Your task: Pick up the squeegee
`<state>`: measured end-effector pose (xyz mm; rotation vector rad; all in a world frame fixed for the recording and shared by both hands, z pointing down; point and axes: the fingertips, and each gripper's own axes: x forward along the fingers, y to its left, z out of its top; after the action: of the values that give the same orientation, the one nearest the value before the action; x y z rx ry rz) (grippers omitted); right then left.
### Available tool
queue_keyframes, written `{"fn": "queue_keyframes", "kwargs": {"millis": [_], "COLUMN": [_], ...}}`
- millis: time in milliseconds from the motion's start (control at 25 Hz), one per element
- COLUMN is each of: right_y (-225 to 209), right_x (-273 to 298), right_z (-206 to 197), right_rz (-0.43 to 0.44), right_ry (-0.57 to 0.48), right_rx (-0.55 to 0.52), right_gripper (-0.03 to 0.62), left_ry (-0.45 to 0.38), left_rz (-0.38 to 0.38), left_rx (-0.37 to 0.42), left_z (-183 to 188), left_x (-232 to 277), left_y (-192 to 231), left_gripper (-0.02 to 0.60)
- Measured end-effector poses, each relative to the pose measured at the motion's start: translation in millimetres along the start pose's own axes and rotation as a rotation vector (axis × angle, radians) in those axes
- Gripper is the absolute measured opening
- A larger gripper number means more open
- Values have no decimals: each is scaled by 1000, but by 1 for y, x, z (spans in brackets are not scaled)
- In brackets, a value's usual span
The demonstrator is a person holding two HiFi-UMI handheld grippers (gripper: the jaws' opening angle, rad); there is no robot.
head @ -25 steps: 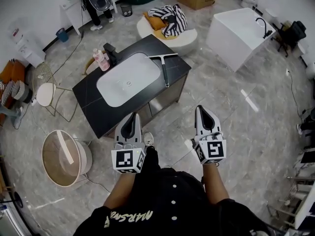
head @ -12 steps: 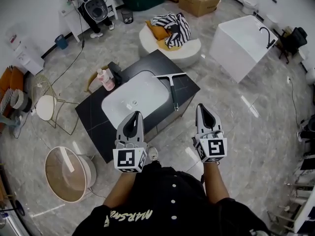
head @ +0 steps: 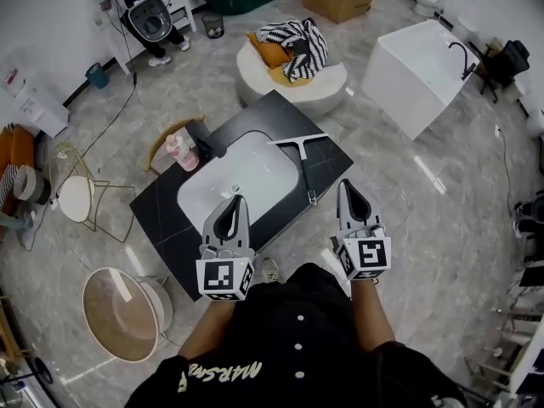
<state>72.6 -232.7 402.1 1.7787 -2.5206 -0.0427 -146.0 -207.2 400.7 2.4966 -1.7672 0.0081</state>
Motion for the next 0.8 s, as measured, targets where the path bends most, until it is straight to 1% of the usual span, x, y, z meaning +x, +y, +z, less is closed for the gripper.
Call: {"fn": "queue_keyframes", "kwargs": {"millis": [200,400,560,680,800], "right_y": [-9,-17,-22,-26,-32], "right_x": [21,48,68,82,100], "right_z": [-18,-32,-44,-65,-94], "right_rz": [13,44,69,83,93], "right_ry": [60,111,129,175,243], "right_rx": [-1,-3,-9,1,14], "right_gripper": [-5,-5,-5,-5,-5], "left_ry": [29,60,78,92,119], "left_rz": [-5,20,22,20,18], "left_rx": [-9,-30,-25,-28,-43], "left_z": [-11,-22,-29,-36,-46], "left_x": [23,40,53,63,74], "left_y": [1,3,2,-1,-4], "left_gripper": [18,18,18,18,20]}}
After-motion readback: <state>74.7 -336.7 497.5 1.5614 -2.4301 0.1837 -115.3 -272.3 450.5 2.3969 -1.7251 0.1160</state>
